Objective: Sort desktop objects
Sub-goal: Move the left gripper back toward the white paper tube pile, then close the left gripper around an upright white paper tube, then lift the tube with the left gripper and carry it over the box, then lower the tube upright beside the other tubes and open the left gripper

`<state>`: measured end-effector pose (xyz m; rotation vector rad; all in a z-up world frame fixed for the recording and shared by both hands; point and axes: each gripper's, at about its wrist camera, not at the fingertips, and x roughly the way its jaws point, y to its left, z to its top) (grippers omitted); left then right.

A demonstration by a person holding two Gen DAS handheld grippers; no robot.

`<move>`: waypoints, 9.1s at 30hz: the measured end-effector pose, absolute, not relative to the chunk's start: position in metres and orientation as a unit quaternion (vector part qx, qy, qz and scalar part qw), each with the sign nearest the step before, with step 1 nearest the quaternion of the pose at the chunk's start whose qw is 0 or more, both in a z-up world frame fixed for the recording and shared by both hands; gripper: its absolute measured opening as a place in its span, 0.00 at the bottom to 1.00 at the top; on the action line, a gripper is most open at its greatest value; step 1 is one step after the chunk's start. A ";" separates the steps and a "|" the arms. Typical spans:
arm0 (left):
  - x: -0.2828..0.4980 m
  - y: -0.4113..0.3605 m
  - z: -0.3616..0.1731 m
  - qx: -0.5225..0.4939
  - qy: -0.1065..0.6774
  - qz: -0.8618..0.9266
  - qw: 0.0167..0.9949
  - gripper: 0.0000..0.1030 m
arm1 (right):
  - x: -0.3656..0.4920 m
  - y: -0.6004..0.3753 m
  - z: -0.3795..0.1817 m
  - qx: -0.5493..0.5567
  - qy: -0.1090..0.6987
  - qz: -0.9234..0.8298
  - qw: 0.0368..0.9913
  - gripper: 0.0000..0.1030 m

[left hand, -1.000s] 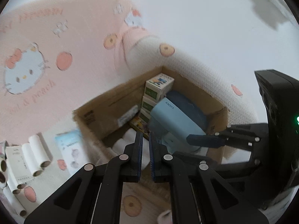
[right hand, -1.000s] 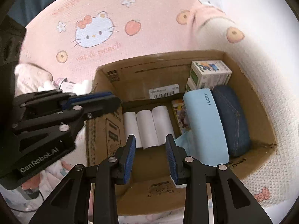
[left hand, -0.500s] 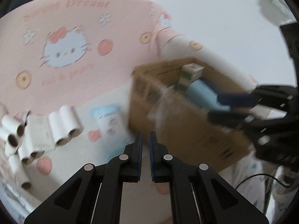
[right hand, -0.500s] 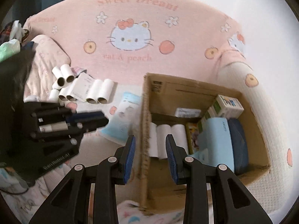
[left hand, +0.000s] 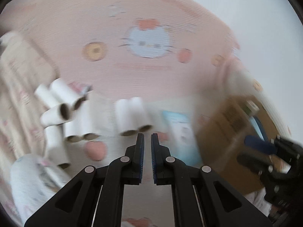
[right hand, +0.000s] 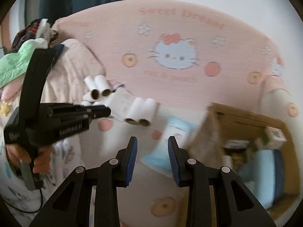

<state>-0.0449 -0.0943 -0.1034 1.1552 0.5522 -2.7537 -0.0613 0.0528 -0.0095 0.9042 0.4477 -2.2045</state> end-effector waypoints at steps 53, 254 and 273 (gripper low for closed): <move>-0.076 -0.292 -0.236 0.581 0.436 -0.656 0.207 0.44 | -0.132 -0.205 -0.189 0.568 0.050 -0.617 0.543 0.29; -0.253 0.193 -0.186 0.631 0.295 -0.717 -0.006 0.45 | -0.199 0.307 -0.030 0.531 0.043 -0.829 0.172 0.22; -0.227 0.178 -0.204 0.617 0.405 -0.675 0.005 0.39 | -0.204 0.300 -0.029 0.533 0.073 -0.829 0.151 0.22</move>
